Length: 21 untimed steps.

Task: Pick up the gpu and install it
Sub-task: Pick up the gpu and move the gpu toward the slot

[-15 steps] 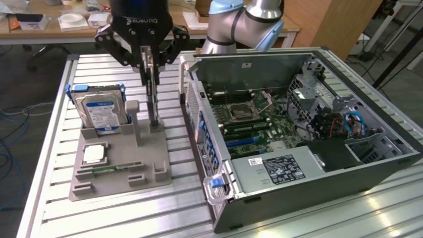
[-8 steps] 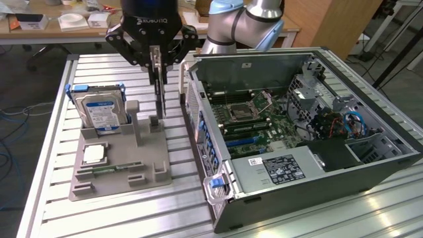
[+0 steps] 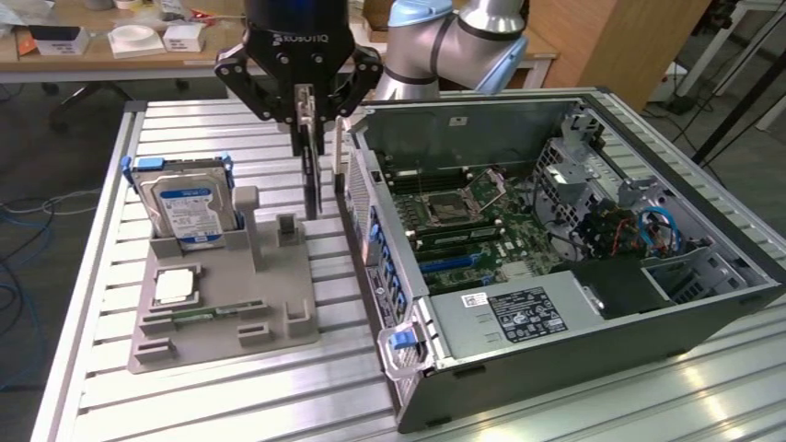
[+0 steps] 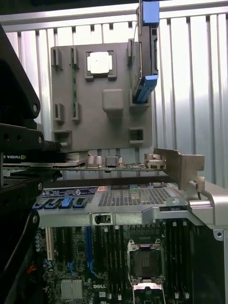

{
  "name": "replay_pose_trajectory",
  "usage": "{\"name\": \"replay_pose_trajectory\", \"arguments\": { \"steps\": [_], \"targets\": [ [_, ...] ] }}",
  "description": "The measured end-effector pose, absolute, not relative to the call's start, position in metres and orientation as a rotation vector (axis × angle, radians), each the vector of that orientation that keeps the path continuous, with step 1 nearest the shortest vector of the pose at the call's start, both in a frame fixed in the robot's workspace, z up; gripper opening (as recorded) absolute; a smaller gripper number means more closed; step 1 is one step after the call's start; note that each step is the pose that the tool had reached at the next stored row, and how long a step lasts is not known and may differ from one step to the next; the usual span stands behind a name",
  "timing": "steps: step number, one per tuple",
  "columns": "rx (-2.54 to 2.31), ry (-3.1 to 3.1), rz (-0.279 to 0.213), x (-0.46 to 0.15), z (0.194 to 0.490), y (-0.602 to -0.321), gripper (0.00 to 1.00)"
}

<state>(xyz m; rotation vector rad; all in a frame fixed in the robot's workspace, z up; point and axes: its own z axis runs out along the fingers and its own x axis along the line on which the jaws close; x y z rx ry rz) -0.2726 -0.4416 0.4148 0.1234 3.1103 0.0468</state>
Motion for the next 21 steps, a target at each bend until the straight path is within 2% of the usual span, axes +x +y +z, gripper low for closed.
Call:
{"name": "replay_pose_trajectory", "arguments": {
  "steps": [21],
  "targets": [
    [0.123, 3.11, 0.047, -0.234, 0.415, -0.442, 0.26]
  ]
}}
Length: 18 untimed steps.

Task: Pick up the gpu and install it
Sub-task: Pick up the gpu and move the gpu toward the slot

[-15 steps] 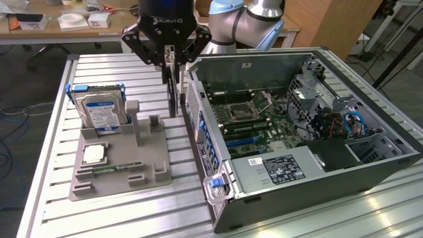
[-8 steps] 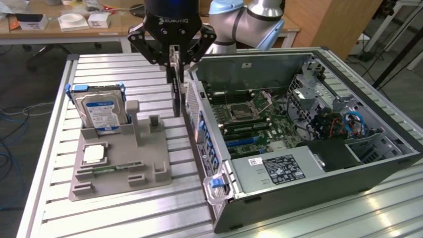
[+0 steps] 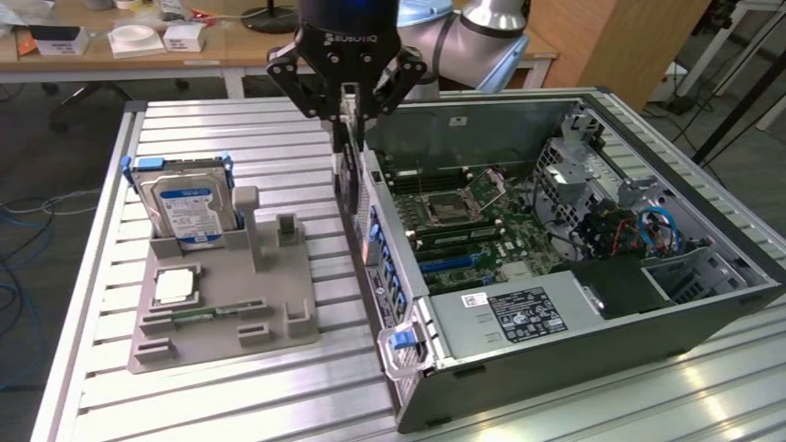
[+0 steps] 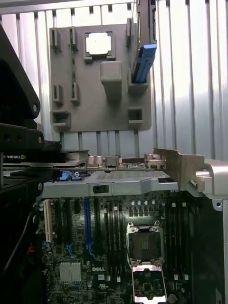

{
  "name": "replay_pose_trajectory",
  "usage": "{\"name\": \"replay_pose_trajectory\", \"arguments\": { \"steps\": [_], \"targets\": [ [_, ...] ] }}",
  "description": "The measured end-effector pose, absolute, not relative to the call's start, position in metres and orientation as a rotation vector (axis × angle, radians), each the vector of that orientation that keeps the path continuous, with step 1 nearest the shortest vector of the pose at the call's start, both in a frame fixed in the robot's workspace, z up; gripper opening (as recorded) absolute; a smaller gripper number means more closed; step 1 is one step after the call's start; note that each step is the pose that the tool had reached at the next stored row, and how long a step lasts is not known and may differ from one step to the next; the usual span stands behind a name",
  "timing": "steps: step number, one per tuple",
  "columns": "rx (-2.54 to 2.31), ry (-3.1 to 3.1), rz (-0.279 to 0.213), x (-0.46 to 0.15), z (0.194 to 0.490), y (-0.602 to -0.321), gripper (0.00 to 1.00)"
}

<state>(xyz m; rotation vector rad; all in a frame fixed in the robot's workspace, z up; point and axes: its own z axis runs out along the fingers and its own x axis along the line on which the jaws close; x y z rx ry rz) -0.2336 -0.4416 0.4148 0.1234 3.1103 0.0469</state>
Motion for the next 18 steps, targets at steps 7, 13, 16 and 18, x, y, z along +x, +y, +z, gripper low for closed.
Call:
{"name": "replay_pose_trajectory", "arguments": {
  "steps": [7, 13, 16, 18],
  "targets": [
    [0.123, 3.11, 0.047, -0.215, 0.415, -0.442, 0.26],
    [0.123, 3.11, 0.047, -0.209, 0.415, -0.442, 0.26],
    [0.123, 3.11, 0.047, -0.209, 0.415, -0.442, 0.26],
    [0.123, 3.11, 0.047, -0.209, 0.415, -0.442, 0.26]
  ]
}}
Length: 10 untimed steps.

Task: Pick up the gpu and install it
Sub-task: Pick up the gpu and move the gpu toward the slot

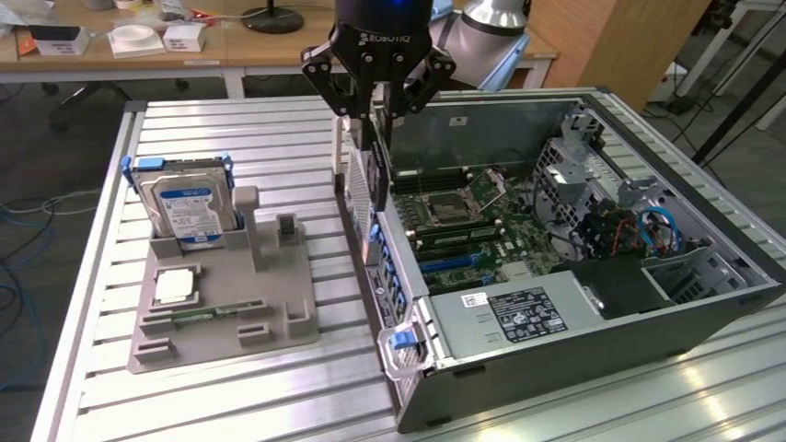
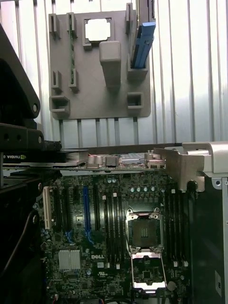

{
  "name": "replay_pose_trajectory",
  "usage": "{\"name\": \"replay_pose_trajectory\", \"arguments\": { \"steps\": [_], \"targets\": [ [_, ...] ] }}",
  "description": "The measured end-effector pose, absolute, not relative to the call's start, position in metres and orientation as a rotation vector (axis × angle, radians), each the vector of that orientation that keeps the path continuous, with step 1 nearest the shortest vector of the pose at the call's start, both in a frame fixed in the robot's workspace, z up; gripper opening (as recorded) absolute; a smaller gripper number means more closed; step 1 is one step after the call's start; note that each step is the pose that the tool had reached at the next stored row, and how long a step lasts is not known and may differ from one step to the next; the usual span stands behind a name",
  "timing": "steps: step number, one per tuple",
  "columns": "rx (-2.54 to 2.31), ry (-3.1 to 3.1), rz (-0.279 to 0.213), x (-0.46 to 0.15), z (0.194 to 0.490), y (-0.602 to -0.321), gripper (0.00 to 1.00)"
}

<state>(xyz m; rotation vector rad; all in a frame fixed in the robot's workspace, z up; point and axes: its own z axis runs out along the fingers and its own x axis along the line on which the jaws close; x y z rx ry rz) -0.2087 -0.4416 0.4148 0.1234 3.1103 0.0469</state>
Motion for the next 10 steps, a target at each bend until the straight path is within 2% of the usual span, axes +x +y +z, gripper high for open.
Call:
{"name": "replay_pose_trajectory", "arguments": {
  "steps": [10],
  "targets": [
    [0.123, 3.11, 0.047, -0.2085, 0.4148, -0.4416, 0.26]
  ]
}}
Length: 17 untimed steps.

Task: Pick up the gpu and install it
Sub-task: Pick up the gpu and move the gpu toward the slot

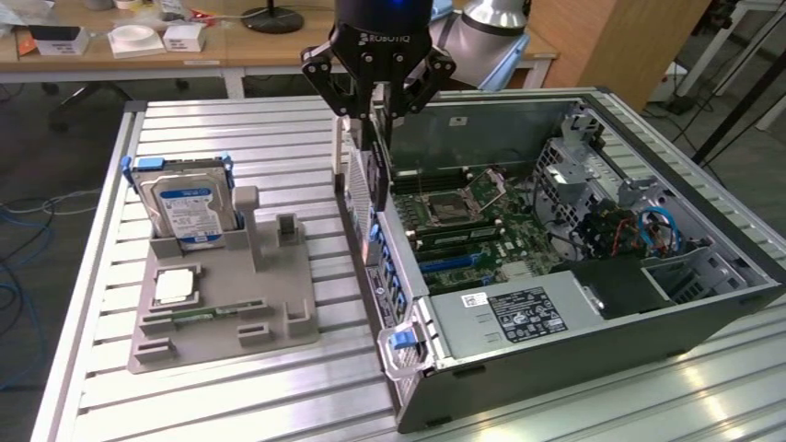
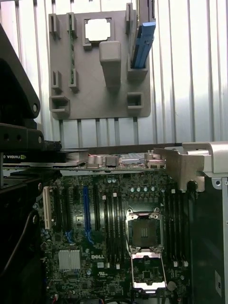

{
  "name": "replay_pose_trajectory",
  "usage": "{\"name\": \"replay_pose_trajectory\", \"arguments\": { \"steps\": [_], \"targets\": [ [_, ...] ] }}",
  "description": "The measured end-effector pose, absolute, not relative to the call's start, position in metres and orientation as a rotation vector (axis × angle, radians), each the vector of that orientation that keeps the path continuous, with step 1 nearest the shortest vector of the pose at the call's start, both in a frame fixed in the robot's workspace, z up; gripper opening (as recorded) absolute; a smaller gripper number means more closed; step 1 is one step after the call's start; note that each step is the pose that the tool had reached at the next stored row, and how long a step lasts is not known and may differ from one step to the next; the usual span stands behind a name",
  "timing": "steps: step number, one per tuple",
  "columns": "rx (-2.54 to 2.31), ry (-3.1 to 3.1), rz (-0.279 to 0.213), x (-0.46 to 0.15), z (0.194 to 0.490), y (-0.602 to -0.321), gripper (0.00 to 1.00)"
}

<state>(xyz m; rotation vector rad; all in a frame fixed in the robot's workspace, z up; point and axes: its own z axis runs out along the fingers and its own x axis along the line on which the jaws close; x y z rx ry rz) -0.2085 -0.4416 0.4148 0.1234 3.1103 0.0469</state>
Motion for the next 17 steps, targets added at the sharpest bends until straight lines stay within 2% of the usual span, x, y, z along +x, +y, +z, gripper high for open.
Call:
{"name": "replay_pose_trajectory", "arguments": {
  "steps": [17],
  "targets": [
    [0.123, 3.11, 0.047, -0.154, 0.415, -0.442, 0.26]
  ]
}}
